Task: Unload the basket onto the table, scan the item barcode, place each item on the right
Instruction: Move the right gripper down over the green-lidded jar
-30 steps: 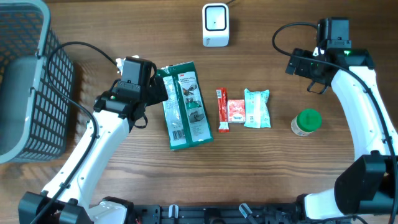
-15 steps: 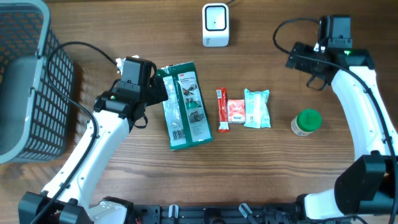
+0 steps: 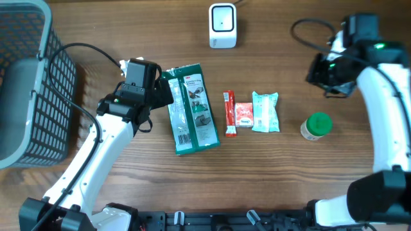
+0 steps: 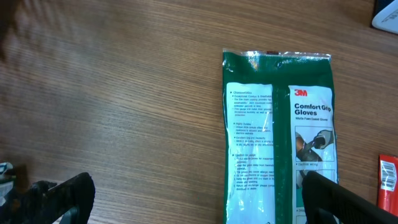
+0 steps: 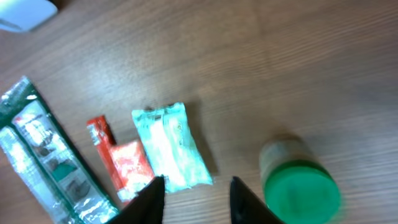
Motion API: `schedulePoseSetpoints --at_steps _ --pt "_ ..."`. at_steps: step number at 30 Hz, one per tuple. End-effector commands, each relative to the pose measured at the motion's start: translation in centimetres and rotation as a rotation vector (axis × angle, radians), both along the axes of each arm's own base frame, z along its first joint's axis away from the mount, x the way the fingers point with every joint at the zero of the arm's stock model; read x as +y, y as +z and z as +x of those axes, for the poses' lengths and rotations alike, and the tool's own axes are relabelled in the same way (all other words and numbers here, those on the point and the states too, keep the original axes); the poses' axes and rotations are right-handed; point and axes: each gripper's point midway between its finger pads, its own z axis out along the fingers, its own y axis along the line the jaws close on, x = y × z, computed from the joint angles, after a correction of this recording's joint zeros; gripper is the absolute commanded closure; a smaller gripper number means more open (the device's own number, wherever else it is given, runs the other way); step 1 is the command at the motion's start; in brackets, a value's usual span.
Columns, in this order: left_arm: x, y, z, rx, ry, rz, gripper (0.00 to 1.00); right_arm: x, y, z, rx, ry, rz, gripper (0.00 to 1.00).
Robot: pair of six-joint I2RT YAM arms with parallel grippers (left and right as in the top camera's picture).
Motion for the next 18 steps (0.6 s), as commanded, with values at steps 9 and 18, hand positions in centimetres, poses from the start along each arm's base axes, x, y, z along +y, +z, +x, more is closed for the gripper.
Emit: schedulePoseSetpoints --at_steps 9,18 --pt "0.5 0.3 0.3 -0.01 0.008 0.024 0.0 -1.4 3.8 -3.6 0.054 -0.049 0.02 0.0" --pt "0.5 0.3 0.3 -0.01 0.008 0.024 0.0 -1.6 -1.6 -8.3 0.311 -0.112 -0.003 0.0"
